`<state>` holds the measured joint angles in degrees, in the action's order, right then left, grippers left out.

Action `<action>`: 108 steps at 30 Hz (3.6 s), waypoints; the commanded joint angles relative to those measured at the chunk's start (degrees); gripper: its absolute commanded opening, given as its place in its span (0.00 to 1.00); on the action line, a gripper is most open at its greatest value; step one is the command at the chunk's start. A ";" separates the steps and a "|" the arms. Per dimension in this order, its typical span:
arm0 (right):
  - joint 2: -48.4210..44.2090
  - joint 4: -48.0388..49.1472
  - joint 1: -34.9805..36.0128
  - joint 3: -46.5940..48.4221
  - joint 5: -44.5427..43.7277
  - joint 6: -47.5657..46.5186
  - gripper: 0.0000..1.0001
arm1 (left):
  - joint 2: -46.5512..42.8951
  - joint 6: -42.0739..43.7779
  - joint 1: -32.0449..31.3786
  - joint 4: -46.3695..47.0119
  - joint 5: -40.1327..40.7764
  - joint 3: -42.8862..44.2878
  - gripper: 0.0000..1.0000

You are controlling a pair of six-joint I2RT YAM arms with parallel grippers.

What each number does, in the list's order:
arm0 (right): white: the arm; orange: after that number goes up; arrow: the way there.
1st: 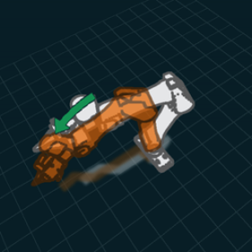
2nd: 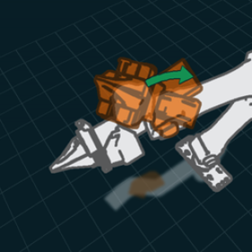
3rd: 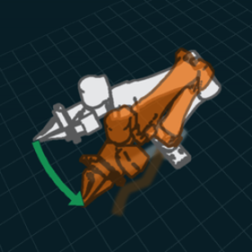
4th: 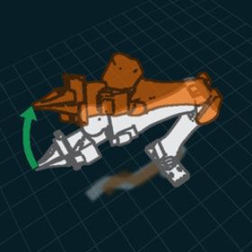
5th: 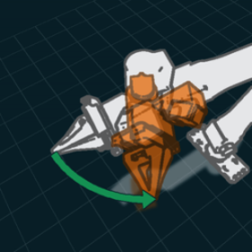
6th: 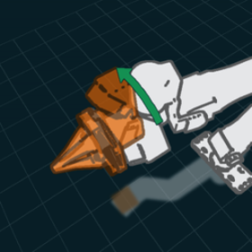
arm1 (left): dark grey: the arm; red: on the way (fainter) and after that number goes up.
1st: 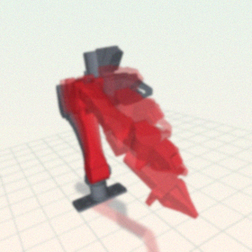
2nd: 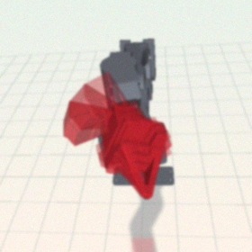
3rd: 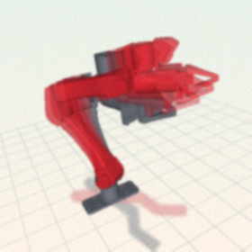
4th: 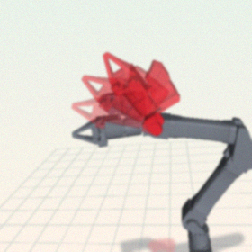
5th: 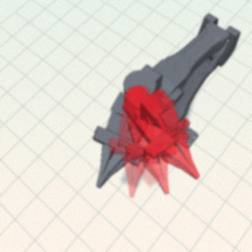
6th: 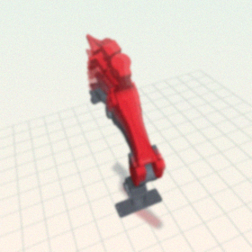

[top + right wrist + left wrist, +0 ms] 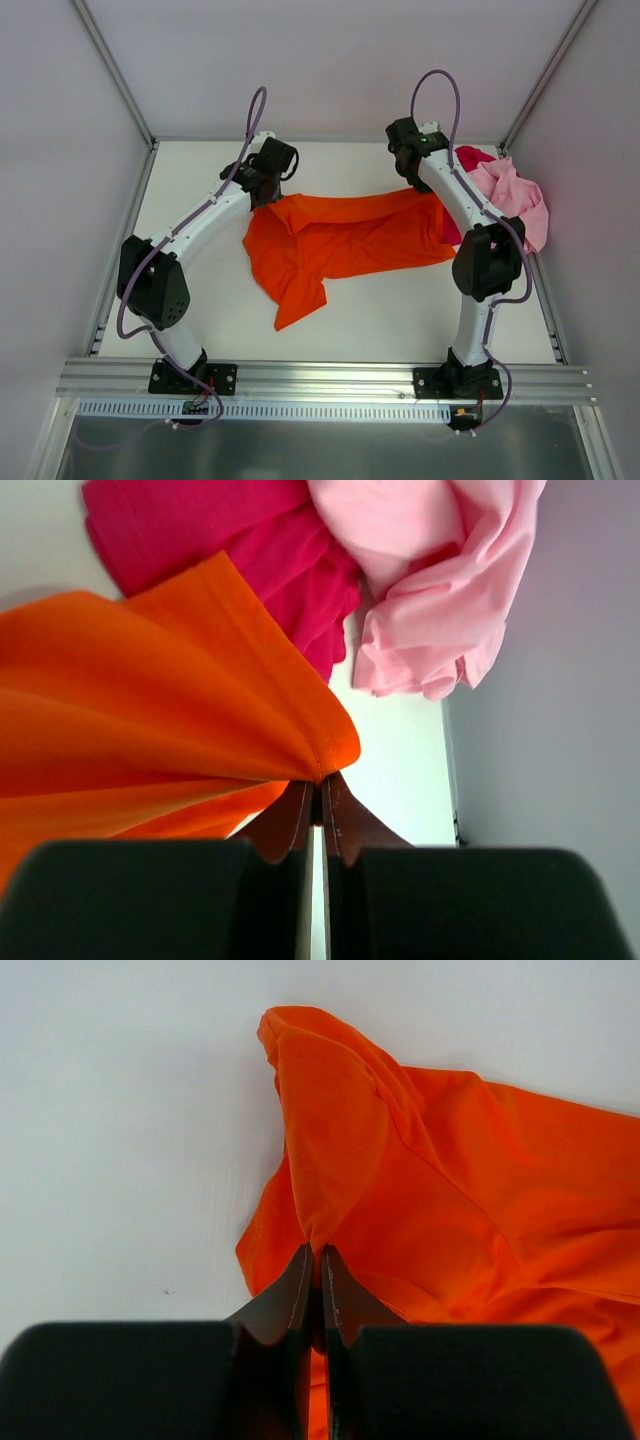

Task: Fold and stack the t-shirts
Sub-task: Fold the flattened tshirt in 1/3 of the way

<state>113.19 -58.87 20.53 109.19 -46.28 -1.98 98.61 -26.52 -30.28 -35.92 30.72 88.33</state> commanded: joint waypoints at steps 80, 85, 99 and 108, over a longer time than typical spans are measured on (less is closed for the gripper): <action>5.90 0.08 -7.44 -2.23 15.43 2.50 0.01 | 8.79 -3.45 12.70 -4.42 -10.85 2.99 0.00; 5.91 -1.51 -7.53 -1.70 15.44 2.42 0.01 | 9.24 -3.80 12.53 -4.69 -11.91 0.36 0.00; 5.20 -2.83 -7.97 -1.78 18.15 0.84 0.78 | 8.18 -2.57 11.47 -2.40 -12.70 -2.82 0.87; 2.31 0.16 -8.05 -4.42 21.31 1.10 0.74 | 8.00 -2.04 11.39 -2.39 -12.35 0.60 0.81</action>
<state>120.70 -59.77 12.93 105.01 -27.07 -0.80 110.10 -29.28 -18.44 -38.52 17.85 85.43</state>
